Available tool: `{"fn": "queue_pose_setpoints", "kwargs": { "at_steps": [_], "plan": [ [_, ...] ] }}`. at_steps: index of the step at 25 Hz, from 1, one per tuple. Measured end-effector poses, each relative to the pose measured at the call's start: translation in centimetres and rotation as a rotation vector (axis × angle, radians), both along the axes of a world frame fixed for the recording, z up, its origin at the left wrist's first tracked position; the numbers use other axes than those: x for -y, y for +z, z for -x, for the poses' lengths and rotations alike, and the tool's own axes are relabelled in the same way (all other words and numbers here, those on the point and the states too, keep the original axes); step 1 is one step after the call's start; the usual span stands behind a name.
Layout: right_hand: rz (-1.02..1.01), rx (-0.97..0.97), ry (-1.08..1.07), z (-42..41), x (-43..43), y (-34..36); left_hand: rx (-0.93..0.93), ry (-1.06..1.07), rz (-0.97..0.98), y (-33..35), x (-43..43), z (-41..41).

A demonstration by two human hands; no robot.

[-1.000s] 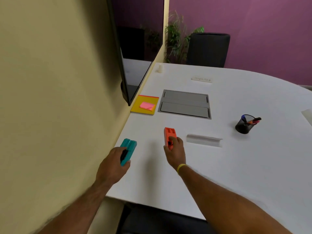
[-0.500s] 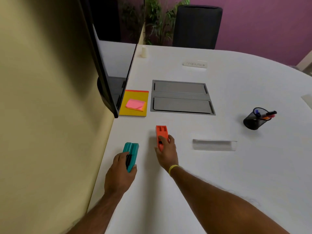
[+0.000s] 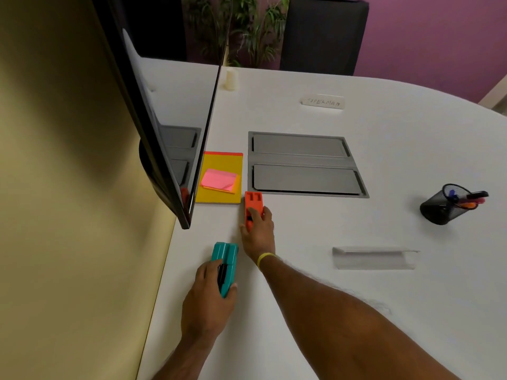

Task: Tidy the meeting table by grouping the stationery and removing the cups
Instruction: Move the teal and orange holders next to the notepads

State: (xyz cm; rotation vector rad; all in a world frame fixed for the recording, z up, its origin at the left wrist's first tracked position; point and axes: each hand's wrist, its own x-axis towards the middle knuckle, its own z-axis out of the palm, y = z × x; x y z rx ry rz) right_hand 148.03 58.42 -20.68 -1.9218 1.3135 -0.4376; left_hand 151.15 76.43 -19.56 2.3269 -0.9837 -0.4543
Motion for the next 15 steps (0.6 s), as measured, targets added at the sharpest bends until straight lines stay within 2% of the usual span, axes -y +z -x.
{"fn": "queue_pose_setpoints", "kwargs": {
  "at_steps": [3,7,8,11,12,15],
  "plan": [
    [-0.026,-0.038,-0.003,0.2,0.2,-0.2,-0.011,-0.012,-0.002,-0.3,0.1,-0.1],
    [0.024,0.140,-0.148,3.0,-4.6,1.1,-0.050,0.018,-0.007,0.5,0.3,0.3],
    [-0.045,0.199,-0.166,4.0,-6.3,1.2,-0.072,0.023,0.002,0.8,0.4,0.7],
    [-0.479,0.332,-0.150,6.0,-10.4,1.9,-0.137,-0.018,0.019,1.6,0.6,2.2],
    [-0.563,0.363,-0.171,6.4,-10.9,1.9,-0.161,-0.061,0.036,1.6,0.5,2.8],
    [-0.581,0.387,-0.264,7.5,-11.0,1.6,-0.429,-0.213,0.111,1.1,-0.5,4.0]
  ]
}}
